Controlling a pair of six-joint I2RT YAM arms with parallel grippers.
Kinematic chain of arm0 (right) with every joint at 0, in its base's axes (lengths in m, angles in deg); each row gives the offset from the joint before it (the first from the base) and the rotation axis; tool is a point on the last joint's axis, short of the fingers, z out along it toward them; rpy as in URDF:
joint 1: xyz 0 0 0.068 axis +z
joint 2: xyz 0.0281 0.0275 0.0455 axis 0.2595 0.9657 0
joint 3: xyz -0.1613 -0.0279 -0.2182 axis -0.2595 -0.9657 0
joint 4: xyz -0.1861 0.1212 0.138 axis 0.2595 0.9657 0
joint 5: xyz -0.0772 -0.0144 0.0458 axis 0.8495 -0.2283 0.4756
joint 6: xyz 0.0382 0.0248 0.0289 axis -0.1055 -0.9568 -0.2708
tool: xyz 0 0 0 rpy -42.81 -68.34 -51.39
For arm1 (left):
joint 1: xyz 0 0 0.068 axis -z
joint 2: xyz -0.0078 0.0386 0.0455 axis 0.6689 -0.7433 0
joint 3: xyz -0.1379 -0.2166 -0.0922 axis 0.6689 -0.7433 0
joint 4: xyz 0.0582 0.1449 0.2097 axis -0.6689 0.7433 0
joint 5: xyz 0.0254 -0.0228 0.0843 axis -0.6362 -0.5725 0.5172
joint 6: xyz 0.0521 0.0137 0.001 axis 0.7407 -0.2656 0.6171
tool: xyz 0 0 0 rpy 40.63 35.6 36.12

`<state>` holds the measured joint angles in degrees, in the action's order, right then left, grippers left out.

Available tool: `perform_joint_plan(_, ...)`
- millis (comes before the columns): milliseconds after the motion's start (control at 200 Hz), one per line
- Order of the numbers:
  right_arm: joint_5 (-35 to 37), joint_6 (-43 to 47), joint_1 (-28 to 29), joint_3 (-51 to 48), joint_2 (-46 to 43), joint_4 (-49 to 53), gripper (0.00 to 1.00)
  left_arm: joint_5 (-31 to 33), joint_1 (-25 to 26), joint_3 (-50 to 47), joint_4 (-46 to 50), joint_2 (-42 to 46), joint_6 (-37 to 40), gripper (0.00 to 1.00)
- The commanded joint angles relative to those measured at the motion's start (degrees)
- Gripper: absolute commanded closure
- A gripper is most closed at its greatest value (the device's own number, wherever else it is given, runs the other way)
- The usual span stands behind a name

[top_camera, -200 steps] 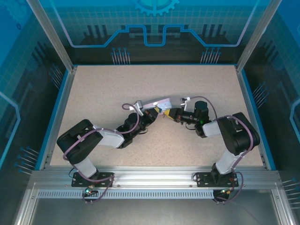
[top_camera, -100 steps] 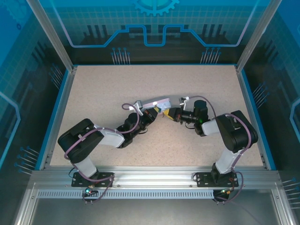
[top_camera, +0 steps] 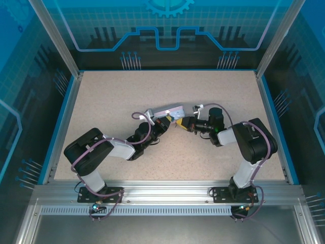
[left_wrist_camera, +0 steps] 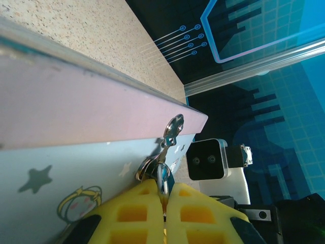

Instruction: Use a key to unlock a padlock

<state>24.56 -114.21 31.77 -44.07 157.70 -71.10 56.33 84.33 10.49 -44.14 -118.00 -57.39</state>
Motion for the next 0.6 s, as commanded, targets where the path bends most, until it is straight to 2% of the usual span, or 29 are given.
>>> perform_joint_plan(0,-2.7,2.0,2.5,2.4,1.7,-0.5,1.0,-6.4,1.5,0.9,-4.2,2.0,-0.9,1.0)
perform_joint_plan(595,-6.9,5.6,0.8,4.6,2.6,1.3,1.0,-13.0,0.7,0.3,-1.3,2.9,0.7,1.0)
